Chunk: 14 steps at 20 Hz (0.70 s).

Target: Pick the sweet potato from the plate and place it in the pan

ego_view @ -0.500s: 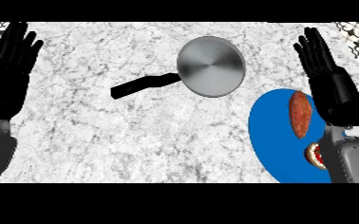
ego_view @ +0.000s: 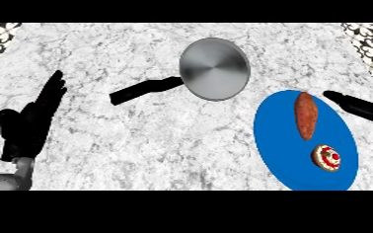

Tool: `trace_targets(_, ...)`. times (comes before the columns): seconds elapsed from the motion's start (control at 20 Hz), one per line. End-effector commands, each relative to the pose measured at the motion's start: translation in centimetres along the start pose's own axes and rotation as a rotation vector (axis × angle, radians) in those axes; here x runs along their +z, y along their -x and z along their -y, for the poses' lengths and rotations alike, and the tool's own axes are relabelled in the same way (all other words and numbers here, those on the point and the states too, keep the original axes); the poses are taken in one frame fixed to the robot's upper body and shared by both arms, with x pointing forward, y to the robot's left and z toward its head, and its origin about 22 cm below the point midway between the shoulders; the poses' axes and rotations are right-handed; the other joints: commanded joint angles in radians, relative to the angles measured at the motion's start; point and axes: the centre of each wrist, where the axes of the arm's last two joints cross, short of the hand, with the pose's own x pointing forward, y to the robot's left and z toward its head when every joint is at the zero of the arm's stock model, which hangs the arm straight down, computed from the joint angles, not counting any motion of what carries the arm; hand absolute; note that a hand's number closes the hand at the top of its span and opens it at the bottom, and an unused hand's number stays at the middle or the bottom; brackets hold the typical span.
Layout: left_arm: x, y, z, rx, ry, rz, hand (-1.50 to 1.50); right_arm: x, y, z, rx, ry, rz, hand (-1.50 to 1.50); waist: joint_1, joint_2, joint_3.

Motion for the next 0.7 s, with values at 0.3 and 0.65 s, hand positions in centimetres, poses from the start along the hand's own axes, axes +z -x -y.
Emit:
trace_targets(0.3, 3.4, 4.0, 1.3, -0.077, 0.051, -0.083, 0.0, 3.5, 1.3, 7.1, 0.5, 0.1, -0.358, -1.5, 0.008, -0.021, 0.0)
trace_targets(0.65, 3.9, 4.4, 2.8, -0.079, 0.048, -0.067, 0.0, 1.7, -7.0, 6.9, 0.591, -0.142, -0.398, -1.5, 0.031, -0.015, 0.003)
